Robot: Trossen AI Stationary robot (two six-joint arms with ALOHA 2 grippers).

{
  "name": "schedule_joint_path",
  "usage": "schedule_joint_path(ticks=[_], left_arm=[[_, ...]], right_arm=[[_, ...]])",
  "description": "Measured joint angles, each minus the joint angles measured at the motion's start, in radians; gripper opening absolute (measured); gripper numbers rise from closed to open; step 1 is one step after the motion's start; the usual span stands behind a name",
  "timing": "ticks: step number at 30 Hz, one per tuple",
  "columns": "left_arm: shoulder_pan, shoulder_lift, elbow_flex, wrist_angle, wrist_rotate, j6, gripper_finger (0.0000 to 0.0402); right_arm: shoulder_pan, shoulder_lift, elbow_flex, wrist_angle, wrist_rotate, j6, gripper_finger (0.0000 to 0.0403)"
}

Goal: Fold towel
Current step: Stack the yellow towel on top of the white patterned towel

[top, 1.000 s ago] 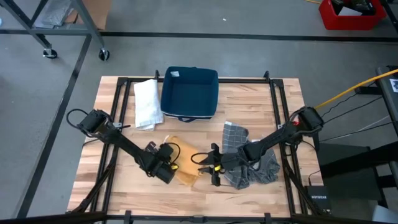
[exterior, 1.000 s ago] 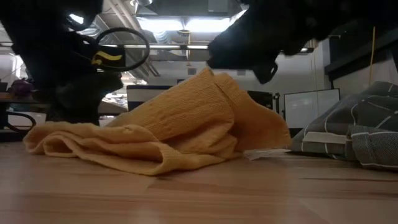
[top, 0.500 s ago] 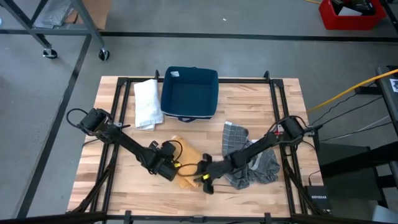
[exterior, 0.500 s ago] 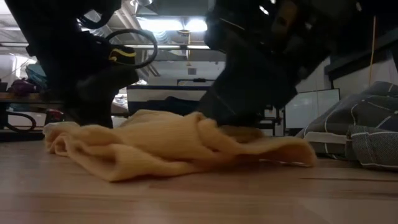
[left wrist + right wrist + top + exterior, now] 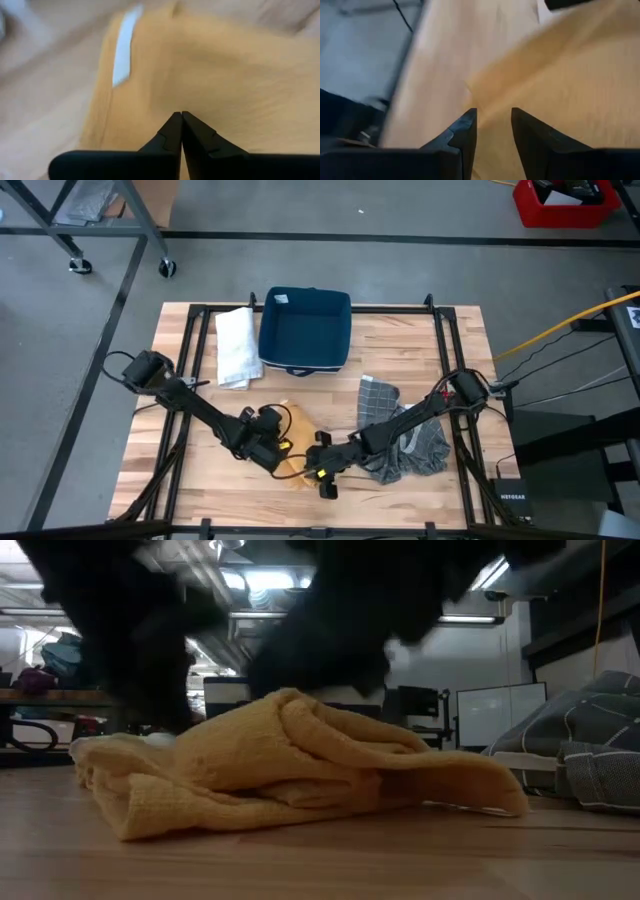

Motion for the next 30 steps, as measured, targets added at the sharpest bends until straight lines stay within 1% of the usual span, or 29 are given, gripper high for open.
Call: schedule_joint_path(ticks=[3,6,8,10,12,14,16,18,21,23,25,28,30], left_arm=[[-0.025,-0.073,0.0,-0.002,-0.059,0.005,0.0003],[-0.05,-0.15,0.0,-0.001,-0.064,0.009,0.0003],[-0.067,-0.196,0.001,0.002,-0.041,0.009,0.0003],[-0.085,-0.235,0.001,0.004,0.025,0.009,0.0003],[-0.099,-0.265,0.001,0.006,0.122,-0.003,0.0003],[-0.112,-0.285,0.001,0.005,0.217,-0.047,0.0003],[-0.126,-0.297,0.001,0.004,0.29,-0.095,0.0003],[-0.145,-0.297,0.001,0.003,0.346,-0.125,0.0007],[-0.18,-0.294,0.001,0.0,0.401,-0.156,0.0025],[-0.202,-0.292,0.001,-0.002,0.411,-0.221,0.004],[-0.218,-0.292,0.001,-0.001,0.412,-0.328,0.0051],[-0.234,-0.277,-0.005,0.007,0.402,-0.533,0.0053],[-0.245,-0.247,-0.006,0.005,0.399,-0.632,0.0045]], right_arm=[[-0.001,-0.04,0.001,0.019,-0.019,-0.005,0.0127],[-0.001,-0.084,0.001,0.025,-0.023,-0.036,0.0127],[-0.001,-0.12,0.001,0.025,-0.023,-0.056,0.0127],[-0.005,-0.151,0.001,0.006,-0.023,-0.077,0.0127],[-0.013,-0.178,0.001,-0.036,-0.022,-0.082,0.0127],[-0.031,-0.206,0.001,-0.089,-0.021,-0.082,0.0127],[-0.058,-0.226,0.001,-0.14,-0.033,-0.082,0.0127],[-0.087,-0.235,0.001,-0.207,-0.07,-0.072,0.0127],[-0.14,-0.238,0.0,-0.304,-0.178,-0.049,0.0127],[-0.177,-0.24,0.0,-0.347,-0.24,-0.043,0.0127],[-0.215,-0.241,0.0,-0.389,-0.28,-0.042,0.0127],[-0.269,-0.241,0.0,-0.433,-0.299,-0.041,0.0127],[-0.305,-0.241,0.0,-0.458,-0.3,-0.042,0.0127]])
